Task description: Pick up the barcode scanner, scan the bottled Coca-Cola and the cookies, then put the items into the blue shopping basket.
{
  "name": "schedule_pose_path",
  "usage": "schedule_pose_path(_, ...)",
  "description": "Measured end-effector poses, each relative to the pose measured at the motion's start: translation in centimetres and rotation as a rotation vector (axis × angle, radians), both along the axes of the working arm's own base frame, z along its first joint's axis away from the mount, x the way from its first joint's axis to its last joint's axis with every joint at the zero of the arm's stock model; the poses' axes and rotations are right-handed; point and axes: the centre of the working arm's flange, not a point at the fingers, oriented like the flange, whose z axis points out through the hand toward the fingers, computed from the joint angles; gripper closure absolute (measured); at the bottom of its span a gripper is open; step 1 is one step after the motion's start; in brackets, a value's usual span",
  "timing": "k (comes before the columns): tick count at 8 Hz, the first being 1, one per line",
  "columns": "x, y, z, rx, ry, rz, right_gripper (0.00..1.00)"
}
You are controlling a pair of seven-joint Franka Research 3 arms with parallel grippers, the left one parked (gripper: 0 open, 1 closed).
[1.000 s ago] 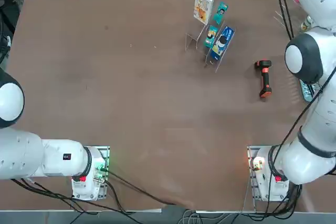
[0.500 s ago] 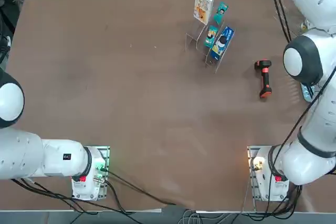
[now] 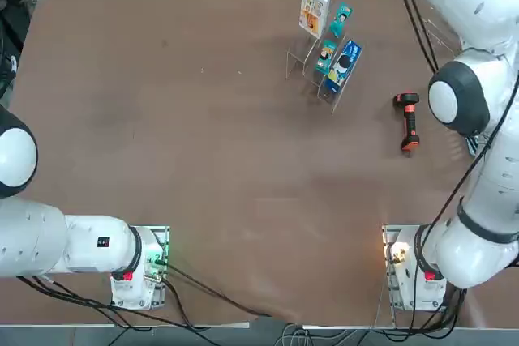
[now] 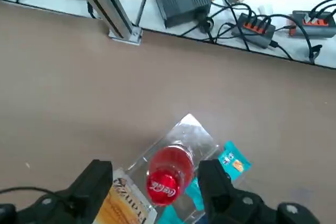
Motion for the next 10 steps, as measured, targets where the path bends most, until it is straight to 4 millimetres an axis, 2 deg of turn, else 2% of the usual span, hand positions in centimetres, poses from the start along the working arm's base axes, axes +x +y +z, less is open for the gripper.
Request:
schedule_pose_path(3, 0.11, -0.01, -1.26, -0.017, 0.027, 0.0, 0.0)
schedule_pose_path(5, -0.23, 0.06, -1.63, -0.03, 0.058, 0.003, 0.04)
schedule_pose_path(7, -0.31, 0.06, -1.7, -0.033, 0.066, 0.004, 0.19)
schedule_pose_path(8, -0.37, 0.09, -1.72, -0.034, 0.069, 0.004, 0.44)
schedule_pose_path(10, -0.33, -0.04, -1.6, -0.036, 0.068, 0.003, 0.62)
